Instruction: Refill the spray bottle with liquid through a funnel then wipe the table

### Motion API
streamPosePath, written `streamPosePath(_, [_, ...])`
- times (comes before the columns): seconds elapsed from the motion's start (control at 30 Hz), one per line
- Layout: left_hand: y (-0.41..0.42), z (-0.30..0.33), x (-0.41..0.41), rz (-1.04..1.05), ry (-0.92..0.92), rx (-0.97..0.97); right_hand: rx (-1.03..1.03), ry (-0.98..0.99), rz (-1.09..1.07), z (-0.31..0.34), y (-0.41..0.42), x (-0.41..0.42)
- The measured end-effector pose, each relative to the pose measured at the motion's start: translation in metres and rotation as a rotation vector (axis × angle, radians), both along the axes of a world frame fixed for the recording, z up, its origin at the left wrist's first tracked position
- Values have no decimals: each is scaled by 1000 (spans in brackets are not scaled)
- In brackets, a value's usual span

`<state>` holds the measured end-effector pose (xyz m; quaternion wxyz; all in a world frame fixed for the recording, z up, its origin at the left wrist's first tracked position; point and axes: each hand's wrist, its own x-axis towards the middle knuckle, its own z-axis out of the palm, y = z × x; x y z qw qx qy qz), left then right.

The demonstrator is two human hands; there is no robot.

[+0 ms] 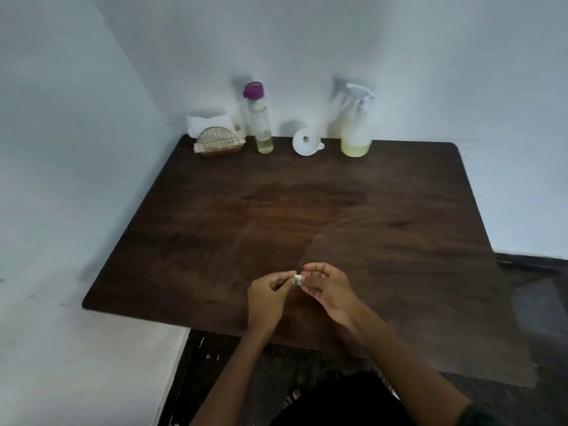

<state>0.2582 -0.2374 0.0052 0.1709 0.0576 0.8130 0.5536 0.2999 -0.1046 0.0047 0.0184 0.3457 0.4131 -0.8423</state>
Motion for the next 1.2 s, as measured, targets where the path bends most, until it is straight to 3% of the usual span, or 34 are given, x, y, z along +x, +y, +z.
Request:
streamPosePath(0.2, [101,8,-1,-41,-15,-56,120,-43,-92,-4,80,15])
streamPosePath(0.37, [227,6,20,-102,-21,-70,116,-27,-139,-7,202,41])
streamPosePath(0.57, [389,-8,46,-375,117,-160,64,-4,-352,-26,350,94])
streamPosePath(0.8, [533,-57,67,-658,155,-277,-20,-130,-523,-90,479,132])
streamPosePath(1.03, [628,-136,47,-1265,94,-681,310,-568,-517,-198,559,123])
streamPosePath(1.1, [642,-153,39,-1352,88,-749,457,-707,-458,-225,572,117])
streamPosePath(1.2, [658,-170,27,-1311,42,-793,643,-808,-281,-254,587,113])
